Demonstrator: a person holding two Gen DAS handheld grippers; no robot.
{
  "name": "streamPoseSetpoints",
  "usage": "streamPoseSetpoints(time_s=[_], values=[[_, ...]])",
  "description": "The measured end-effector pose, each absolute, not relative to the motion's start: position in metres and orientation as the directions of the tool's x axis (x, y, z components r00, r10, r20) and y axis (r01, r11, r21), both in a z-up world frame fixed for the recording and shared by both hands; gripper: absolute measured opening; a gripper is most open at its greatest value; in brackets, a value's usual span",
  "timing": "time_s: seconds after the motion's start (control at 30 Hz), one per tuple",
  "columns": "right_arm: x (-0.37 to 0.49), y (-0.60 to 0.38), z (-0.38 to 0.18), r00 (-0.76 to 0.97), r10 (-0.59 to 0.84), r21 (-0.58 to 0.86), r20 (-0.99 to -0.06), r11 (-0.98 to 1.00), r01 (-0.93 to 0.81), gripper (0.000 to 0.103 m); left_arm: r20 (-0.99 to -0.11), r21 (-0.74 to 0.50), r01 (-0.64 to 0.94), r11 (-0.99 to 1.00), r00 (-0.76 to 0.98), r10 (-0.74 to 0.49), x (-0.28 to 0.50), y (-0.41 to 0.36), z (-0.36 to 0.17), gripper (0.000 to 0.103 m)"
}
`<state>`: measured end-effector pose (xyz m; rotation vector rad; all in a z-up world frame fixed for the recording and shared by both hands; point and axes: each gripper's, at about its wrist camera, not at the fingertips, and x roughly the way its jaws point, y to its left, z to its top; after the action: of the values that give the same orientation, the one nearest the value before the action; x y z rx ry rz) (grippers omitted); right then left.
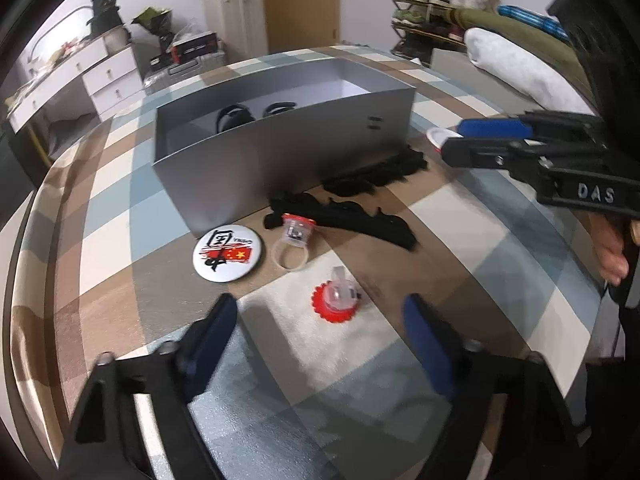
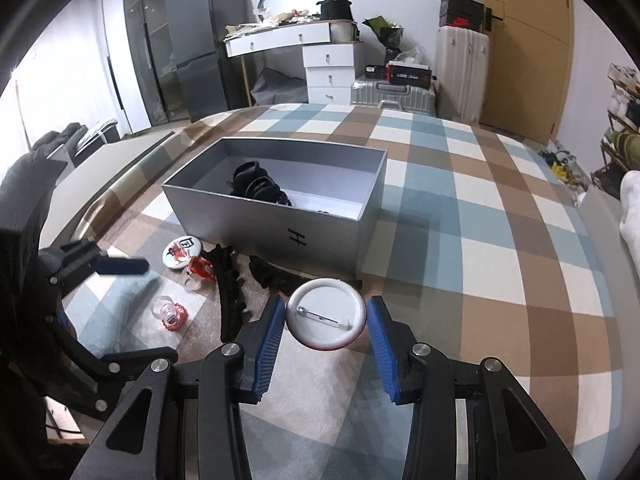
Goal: Organize jewelry
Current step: 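Grasp the red-and-clear ring holder with the left tool while the right tool holds the badge, then carry the badge and ring holder into the grey box and open both tools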
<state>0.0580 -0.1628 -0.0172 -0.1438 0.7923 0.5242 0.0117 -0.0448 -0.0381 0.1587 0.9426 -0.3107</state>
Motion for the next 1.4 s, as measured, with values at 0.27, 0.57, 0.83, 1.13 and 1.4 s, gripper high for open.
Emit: streamPoseSetpoints(time_s=[0.27,0.57,0.83,1.13,1.4], values=[[0.055,-0.163,-0.014,0.590,0.398,0.067,-0.702,0.862,-0.502,0.041,-0.802,-0.031,0.349,0.937,0.550,-0.231,0.011,-0.041,-0.035,0.017],[0.054,-0.163,-0.012,0.597,0.400,0.064,-0.696,0.862,-0.503,0.041,-0.774,-0.026,0.343,0.939,0.587,-0.236,0.011,-0.039,-0.029,0.013],[0.053,-0.163,-0.011,0.602,0.404,0.064,-0.689,0.861,-0.504,0.041,-0.757,-0.038,0.329,0.944,0.606,-0.242,0.013,-0.036,-0.024,0.013],[0.051,-0.163,-0.008,0.613,0.413,0.067,-0.674,0.860,-0.505,0.041,-0.730,-0.057,0.303,0.951,0.637,-0.247,0.014,-0.031,-0.017,0.013],[0.048,-0.164,-0.003,0.621,0.431,0.076,-0.654,0.855,-0.513,0.041,-0.702,-0.094,0.245,0.965,0.671,-0.239,0.017,-0.019,-0.012,0.013]])
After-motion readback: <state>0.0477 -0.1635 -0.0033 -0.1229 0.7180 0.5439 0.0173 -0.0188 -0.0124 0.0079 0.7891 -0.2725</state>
